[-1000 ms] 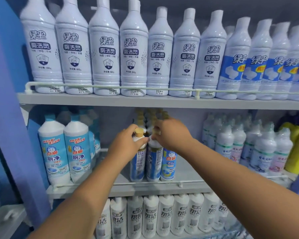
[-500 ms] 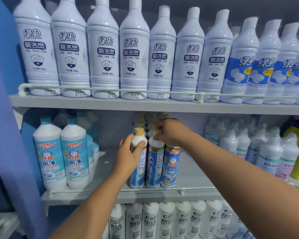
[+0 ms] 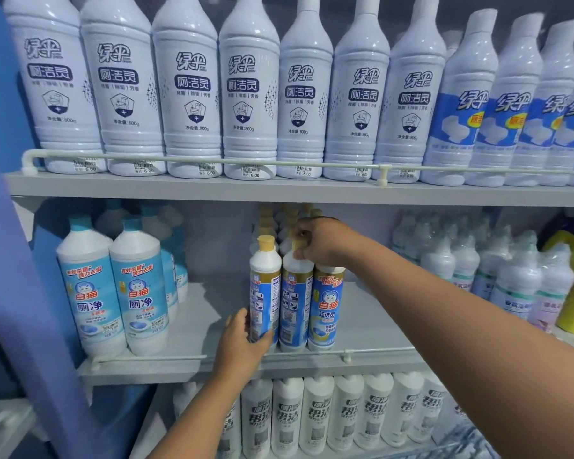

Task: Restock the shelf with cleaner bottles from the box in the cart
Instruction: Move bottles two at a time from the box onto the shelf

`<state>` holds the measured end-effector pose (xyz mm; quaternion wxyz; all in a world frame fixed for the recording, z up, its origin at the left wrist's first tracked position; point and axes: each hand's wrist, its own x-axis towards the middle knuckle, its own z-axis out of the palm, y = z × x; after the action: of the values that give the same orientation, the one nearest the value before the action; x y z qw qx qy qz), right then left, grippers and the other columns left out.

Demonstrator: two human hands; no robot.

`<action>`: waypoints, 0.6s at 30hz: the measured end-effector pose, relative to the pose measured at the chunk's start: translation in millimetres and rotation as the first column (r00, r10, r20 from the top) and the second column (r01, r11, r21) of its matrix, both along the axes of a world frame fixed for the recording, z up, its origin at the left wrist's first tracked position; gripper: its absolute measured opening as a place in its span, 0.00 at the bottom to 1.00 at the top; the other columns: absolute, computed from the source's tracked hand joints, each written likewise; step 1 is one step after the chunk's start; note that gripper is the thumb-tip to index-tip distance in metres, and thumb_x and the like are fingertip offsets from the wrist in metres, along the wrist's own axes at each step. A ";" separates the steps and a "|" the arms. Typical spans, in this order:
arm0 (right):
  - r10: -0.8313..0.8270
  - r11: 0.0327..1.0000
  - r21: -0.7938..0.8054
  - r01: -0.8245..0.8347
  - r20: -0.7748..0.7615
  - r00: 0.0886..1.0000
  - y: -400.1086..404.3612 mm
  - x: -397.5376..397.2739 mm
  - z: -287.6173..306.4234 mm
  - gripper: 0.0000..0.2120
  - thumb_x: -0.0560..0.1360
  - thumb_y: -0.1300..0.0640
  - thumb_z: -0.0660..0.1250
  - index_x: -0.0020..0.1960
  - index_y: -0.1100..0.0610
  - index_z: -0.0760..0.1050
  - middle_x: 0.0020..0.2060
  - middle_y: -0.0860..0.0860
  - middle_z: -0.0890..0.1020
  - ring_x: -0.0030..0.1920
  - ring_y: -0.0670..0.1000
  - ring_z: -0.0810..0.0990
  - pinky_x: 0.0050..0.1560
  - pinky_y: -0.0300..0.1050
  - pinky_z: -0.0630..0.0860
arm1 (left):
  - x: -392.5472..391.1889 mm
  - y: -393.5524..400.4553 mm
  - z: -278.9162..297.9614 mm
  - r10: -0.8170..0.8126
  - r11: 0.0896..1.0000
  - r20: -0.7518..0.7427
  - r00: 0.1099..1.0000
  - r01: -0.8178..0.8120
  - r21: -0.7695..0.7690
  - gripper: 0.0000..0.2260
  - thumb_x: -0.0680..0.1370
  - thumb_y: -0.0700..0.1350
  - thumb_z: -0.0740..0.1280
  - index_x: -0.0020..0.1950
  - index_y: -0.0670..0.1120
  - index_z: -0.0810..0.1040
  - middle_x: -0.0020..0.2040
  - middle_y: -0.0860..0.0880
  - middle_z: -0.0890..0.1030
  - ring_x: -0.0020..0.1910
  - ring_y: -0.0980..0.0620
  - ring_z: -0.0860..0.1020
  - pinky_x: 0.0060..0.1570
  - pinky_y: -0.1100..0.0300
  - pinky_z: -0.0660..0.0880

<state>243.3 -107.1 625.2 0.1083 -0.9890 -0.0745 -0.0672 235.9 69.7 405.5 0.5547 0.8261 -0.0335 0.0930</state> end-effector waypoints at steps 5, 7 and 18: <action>0.018 0.997 0.079 -0.018 -0.006 1.000 -5.2 -3.3 -1.2 0.22 0.75 0.44 0.69 0.68 0.45 0.74 0.60 0.47 0.78 0.55 0.51 0.74 0.52 0.45 0.72 | 1.0 1.8 -2.0 -0.027 0.999 -0.058 0.998 0.024 -0.043 0.16 0.70 0.49 0.76 0.53 0.60 0.76 0.52 0.59 0.83 0.49 0.62 0.82 0.52 0.55 0.81; -0.019 0.990 0.138 0.016 0.025 0.999 -4.4 -4.6 -4.3 0.22 0.74 0.41 0.70 0.66 0.48 0.76 0.58 0.47 0.80 0.56 0.52 0.77 0.53 0.47 0.76 | 1.1 3.4 -0.8 -0.067 0.995 -0.092 0.994 0.060 -0.081 0.16 0.73 0.42 0.74 0.52 0.60 0.75 0.52 0.60 0.83 0.47 0.67 0.82 0.51 0.62 0.79; -0.048 0.994 0.098 0.047 0.004 0.999 -3.0 -4.1 0.2 0.20 0.75 0.44 0.69 0.64 0.51 0.78 0.58 0.51 0.80 0.52 0.52 0.75 0.51 0.45 0.74 | 1.6 4.7 2.8 -0.104 0.981 -0.082 0.991 0.089 -0.171 0.21 0.73 0.41 0.75 0.62 0.53 0.74 0.52 0.59 0.82 0.49 0.65 0.81 0.41 0.73 0.76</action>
<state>239.2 -110.1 625.4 0.1548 -0.9838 -0.0480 -0.0766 237.5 74.4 408.3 0.6268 0.7775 -0.0403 0.0309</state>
